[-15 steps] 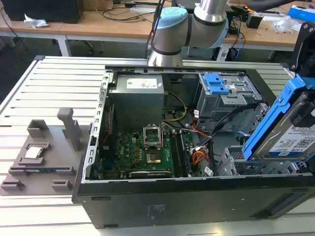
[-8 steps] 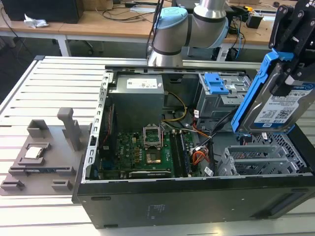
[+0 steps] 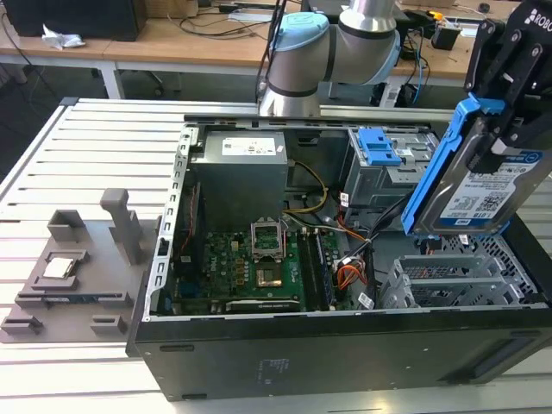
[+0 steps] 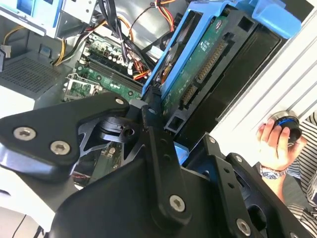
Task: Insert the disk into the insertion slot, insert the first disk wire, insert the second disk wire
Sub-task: 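Insert the disk into the insertion slot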
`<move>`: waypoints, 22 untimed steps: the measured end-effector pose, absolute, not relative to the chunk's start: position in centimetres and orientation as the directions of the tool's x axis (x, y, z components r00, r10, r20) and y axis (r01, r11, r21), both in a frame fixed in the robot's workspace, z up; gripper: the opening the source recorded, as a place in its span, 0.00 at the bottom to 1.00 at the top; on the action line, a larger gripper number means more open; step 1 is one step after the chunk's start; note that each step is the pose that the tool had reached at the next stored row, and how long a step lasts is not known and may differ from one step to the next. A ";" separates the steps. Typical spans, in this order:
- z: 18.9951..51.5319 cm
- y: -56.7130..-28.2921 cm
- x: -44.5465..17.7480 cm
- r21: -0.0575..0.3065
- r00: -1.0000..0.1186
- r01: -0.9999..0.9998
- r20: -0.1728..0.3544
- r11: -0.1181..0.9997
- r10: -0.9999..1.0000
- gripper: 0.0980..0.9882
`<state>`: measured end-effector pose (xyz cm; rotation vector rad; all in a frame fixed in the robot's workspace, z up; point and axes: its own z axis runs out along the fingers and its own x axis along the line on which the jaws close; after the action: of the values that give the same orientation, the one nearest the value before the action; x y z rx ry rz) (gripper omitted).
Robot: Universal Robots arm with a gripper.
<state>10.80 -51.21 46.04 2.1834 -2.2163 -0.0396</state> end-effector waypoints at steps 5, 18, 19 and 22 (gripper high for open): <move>45.3 -51.2 10.8 0.039 -0.015 -0.999 0.004 0.015 -1.000 0.30; 45.5 -51.4 10.8 0.039 -0.015 -0.999 0.005 0.015 -1.000 0.30; 45.7 -51.4 10.8 0.038 -0.015 -0.999 0.005 0.015 -1.000 0.30; 45.8 -51.9 10.8 0.038 -0.015 -0.999 0.005 0.015 -1.000 0.30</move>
<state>10.77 -51.94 45.77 2.1834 -2.2161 -0.0375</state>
